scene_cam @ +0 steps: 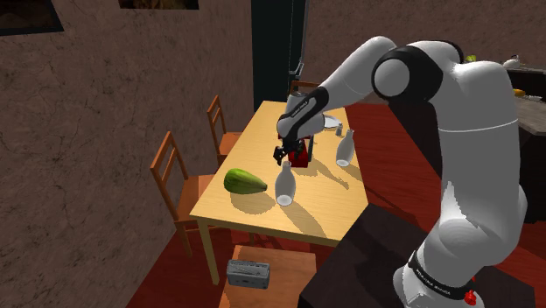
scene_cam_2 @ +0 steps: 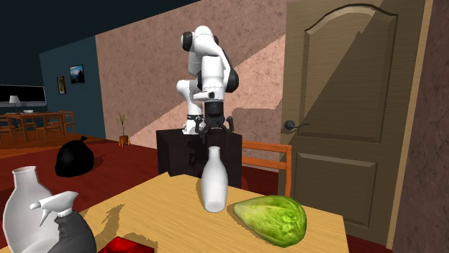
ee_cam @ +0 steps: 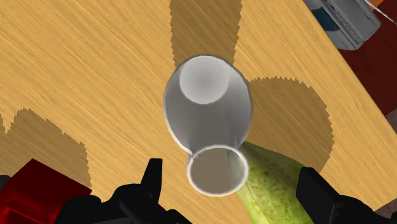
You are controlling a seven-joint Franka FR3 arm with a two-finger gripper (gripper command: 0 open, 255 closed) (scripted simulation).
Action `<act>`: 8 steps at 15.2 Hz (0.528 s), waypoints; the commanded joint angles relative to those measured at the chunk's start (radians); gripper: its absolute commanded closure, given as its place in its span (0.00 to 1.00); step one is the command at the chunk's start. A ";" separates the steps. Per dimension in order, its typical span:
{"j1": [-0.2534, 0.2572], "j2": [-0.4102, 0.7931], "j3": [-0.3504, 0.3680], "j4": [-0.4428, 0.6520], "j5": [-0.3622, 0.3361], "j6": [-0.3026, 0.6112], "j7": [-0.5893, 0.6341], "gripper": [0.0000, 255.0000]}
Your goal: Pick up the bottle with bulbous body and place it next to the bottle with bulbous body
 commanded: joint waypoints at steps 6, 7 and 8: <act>-0.014 0.096 0.007 0.049 0.011 0.050 -0.012 0.00; -0.015 0.109 0.008 0.053 0.012 0.058 -0.013 0.00; -0.017 0.128 0.011 0.061 0.014 0.070 -0.014 0.00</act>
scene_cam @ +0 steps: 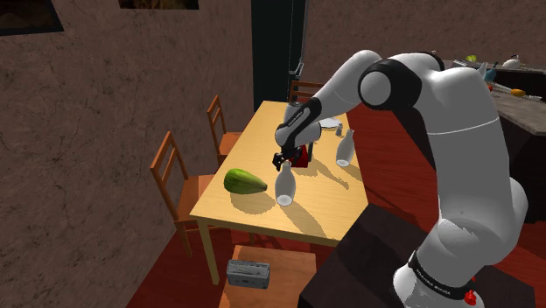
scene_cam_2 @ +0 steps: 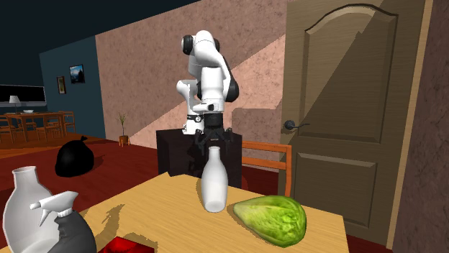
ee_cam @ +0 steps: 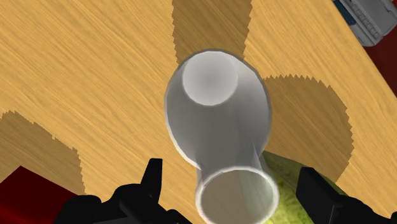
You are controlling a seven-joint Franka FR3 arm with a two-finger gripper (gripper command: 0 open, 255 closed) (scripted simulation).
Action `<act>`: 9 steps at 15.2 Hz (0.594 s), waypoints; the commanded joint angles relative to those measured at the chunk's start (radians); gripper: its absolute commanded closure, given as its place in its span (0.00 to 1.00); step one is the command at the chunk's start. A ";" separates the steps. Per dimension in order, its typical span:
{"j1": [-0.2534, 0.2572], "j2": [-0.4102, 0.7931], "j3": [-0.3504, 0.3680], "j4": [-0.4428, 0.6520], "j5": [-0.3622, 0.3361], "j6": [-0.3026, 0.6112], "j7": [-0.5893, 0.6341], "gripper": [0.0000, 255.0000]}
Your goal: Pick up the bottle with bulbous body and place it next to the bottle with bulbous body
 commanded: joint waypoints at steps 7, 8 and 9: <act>-0.003 0.015 0.002 0.004 0.002 0.011 -0.002 0.00; -0.003 0.015 0.002 0.004 0.002 0.011 -0.002 0.00; -0.003 0.015 0.002 0.004 0.002 0.011 -0.002 1.00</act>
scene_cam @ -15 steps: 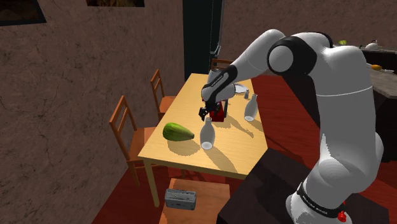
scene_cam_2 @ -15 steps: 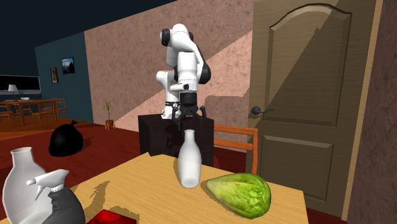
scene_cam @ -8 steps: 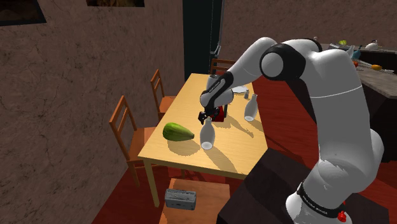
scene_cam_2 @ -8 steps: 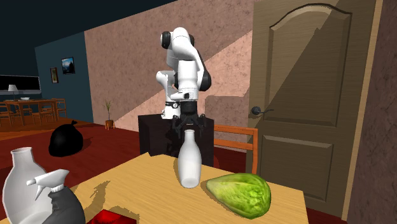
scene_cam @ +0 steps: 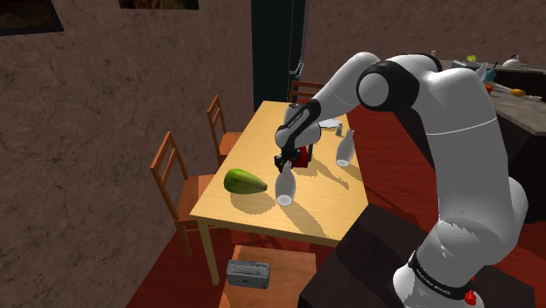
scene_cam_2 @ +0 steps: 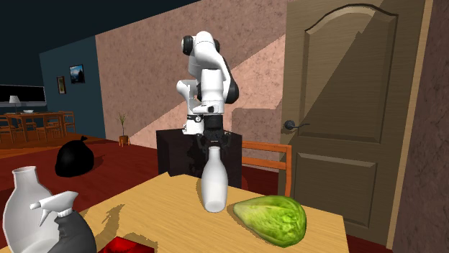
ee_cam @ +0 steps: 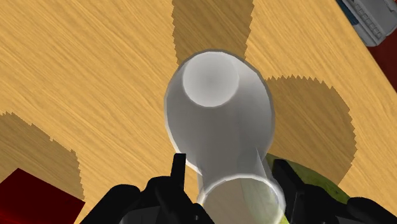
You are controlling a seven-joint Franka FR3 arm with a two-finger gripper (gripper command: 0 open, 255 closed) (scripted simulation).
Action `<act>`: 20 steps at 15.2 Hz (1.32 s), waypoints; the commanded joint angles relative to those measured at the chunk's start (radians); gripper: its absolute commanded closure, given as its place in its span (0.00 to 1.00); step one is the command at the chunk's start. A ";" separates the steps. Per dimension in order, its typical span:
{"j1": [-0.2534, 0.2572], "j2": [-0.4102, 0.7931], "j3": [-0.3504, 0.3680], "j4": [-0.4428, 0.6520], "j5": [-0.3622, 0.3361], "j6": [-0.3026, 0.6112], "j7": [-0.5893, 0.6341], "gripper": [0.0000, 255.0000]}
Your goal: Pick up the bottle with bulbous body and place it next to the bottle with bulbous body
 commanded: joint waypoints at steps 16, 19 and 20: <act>0.008 -0.074 -0.010 -0.010 -0.011 -0.064 0.008 1.00; 0.011 -0.104 -0.014 -0.011 -0.016 -0.093 0.011 1.00; 0.012 -0.114 -0.016 -0.011 -0.017 -0.102 0.012 1.00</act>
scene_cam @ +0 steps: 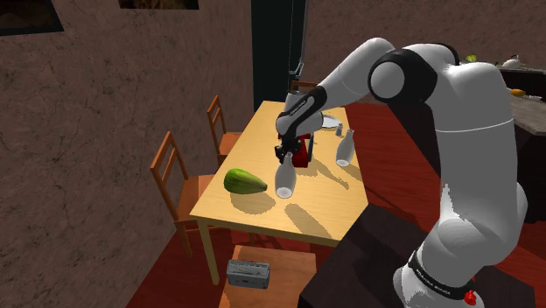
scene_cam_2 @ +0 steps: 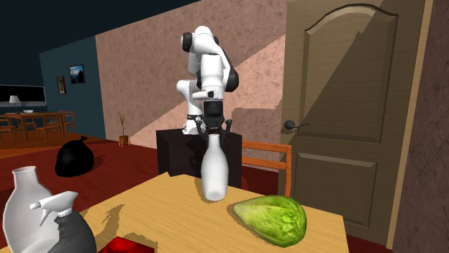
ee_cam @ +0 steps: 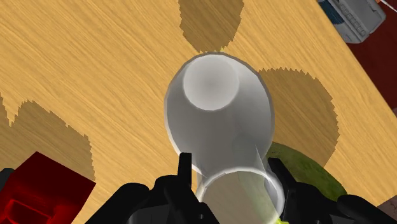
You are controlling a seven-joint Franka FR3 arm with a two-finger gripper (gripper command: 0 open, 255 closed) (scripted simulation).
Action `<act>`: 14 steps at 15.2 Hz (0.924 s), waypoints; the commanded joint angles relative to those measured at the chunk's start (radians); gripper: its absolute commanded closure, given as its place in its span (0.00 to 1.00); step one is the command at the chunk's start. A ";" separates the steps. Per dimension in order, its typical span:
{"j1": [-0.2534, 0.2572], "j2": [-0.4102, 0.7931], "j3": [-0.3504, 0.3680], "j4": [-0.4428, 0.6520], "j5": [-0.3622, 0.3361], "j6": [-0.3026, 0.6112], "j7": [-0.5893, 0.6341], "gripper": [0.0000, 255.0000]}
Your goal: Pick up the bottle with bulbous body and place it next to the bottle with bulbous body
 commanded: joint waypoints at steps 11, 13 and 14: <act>0.009 -0.110 -0.013 0.012 -0.020 -0.122 0.013 1.00; 0.011 -0.127 -0.015 0.018 -0.023 -0.143 0.016 1.00; 0.011 -0.134 -0.016 0.021 -0.025 -0.154 0.017 1.00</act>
